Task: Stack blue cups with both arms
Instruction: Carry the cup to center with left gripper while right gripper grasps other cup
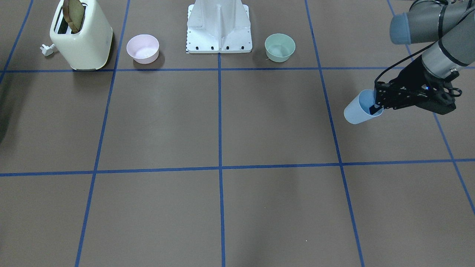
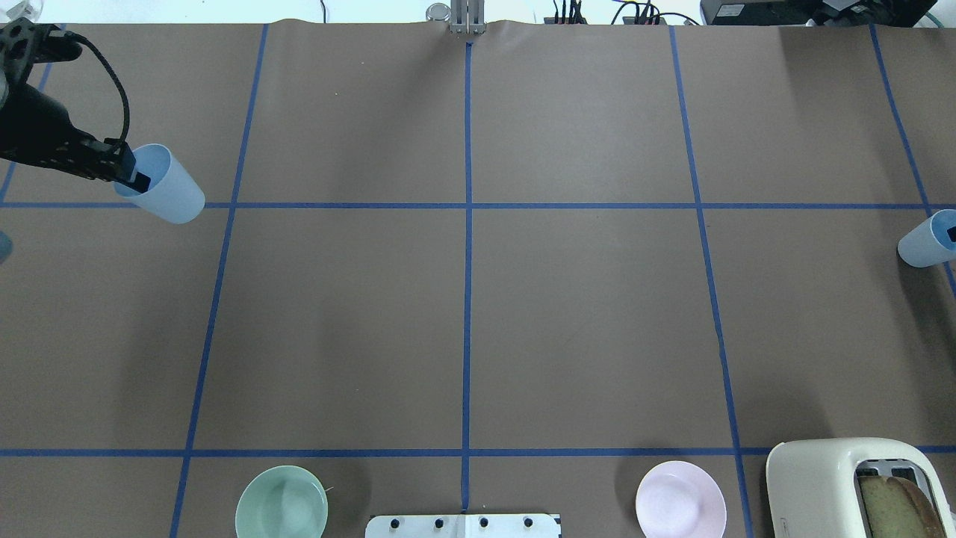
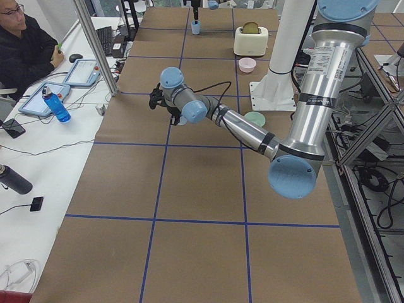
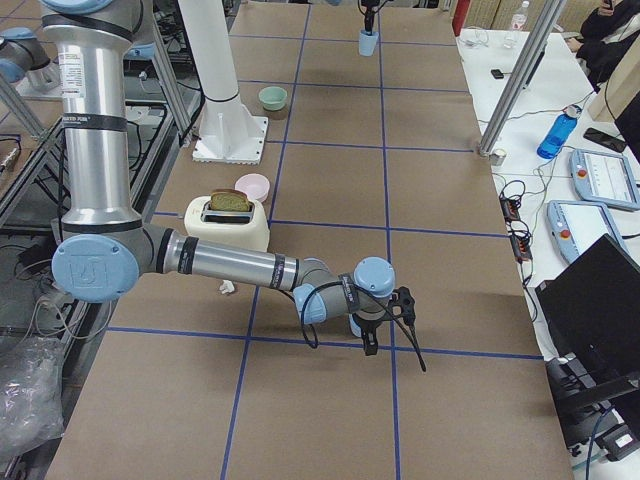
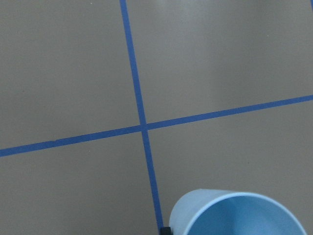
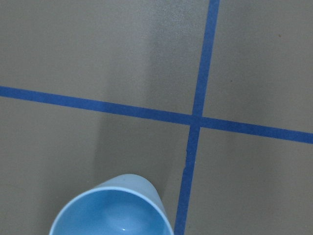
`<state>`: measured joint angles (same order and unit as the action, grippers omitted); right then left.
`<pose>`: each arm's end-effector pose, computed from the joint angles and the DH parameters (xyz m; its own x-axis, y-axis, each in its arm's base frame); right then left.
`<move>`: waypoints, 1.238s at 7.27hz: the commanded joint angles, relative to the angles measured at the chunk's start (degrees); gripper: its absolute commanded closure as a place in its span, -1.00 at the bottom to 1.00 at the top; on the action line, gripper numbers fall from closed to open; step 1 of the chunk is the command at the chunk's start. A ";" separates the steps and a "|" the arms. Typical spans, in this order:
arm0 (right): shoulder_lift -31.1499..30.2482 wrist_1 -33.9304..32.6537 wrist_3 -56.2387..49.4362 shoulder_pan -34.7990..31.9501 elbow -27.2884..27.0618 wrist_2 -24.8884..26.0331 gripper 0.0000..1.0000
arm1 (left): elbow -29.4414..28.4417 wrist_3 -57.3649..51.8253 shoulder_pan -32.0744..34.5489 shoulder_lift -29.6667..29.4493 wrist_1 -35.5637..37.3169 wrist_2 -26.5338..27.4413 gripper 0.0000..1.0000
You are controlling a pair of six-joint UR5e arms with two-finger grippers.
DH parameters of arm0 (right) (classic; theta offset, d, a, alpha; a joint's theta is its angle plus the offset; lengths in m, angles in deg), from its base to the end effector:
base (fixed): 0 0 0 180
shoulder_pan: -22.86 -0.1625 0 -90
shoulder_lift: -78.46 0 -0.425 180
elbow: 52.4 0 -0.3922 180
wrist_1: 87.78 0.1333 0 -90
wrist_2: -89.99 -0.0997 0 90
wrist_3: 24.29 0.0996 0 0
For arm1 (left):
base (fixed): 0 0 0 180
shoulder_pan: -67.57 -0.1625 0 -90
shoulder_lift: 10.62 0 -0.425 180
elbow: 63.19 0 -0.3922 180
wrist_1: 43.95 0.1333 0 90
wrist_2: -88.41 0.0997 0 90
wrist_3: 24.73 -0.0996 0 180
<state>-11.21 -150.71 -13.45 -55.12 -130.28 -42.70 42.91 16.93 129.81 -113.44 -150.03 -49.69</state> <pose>-0.0402 -0.5045 0.7120 0.7073 -0.1446 0.6920 0.0691 0.9883 0.1358 0.2062 -0.5188 0.3638 0.4773 0.1644 -0.8632 -0.0162 0.9838 0.1784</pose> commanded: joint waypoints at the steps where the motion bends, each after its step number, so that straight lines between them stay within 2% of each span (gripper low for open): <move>1: -0.07 0.00 0.23 0.03 0.09 0.07 0.99 | -0.20 4.89 -2.82 -3.08 0.00 0.28 1.00; 3: 0.10 0.00 1.89 0.03 -0.16 -0.02 1.00 | -0.37 7.37 -4.57 -4.58 0.00 0.37 1.00; 6: 3.86 -0.96 2.61 -0.15 -1.74 -0.72 1.00 | -0.46 18.32 -11.06 -10.63 0.00 4.84 1.00; 7: 6.06 -3.66 2.52 -0.50 -1.84 -0.99 1.00 | -0.64 23.41 -15.70 -13.26 0.00 9.99 1.00; 9: 12.03 -14.44 2.43 -4.09 -4.54 -4.14 1.00 | -3.25 30.11 -25.12 -18.09 0.09 19.75 1.00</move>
<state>-2.75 -158.48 -10.94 -57.48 -132.92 -45.16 41.46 42.97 109.81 -128.25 -150.01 -35.67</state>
